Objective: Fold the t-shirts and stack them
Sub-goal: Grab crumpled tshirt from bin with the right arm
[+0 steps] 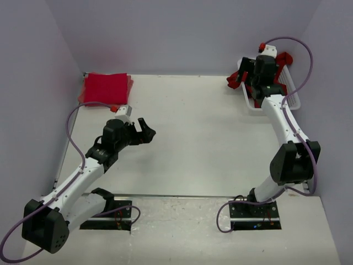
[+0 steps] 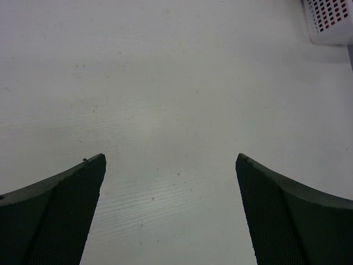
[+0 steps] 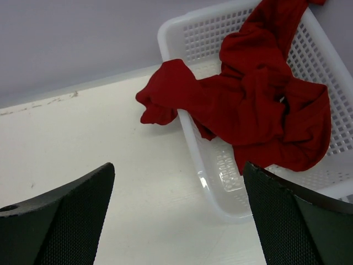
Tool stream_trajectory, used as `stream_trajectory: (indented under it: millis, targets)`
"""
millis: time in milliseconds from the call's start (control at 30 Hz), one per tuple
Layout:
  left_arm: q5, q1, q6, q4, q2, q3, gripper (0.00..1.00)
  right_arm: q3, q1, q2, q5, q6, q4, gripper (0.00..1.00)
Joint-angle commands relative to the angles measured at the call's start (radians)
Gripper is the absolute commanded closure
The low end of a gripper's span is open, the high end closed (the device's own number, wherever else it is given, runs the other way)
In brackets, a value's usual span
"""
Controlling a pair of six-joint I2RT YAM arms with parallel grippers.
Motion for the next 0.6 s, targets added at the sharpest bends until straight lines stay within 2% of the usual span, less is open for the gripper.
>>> stream_trajectory:
  millis: [0,100,267,400,567]
  targets:
    - [-0.021,-0.010,0.041,0.044,0.006,0.035,0.00,0.062,-0.039,0.047,0.010,-0.011,0.021,0.01]
    - [-0.019,-0.012,0.045,0.051,0.012,0.033,0.00,0.118,-0.067,0.127,-0.064,-0.023,0.010,0.01]
    - [-0.006,-0.013,0.050,0.054,0.034,0.035,0.00,0.220,-0.085,0.250,0.054,0.000,0.009,0.01]
    - [-0.009,-0.013,0.052,0.054,0.040,0.029,0.00,0.237,-0.185,0.302,0.004,0.092,-0.011,0.07]
    - [0.011,-0.016,0.027,0.074,0.035,0.004,0.00,0.263,-0.257,0.392,-0.007,0.109,-0.059,0.05]
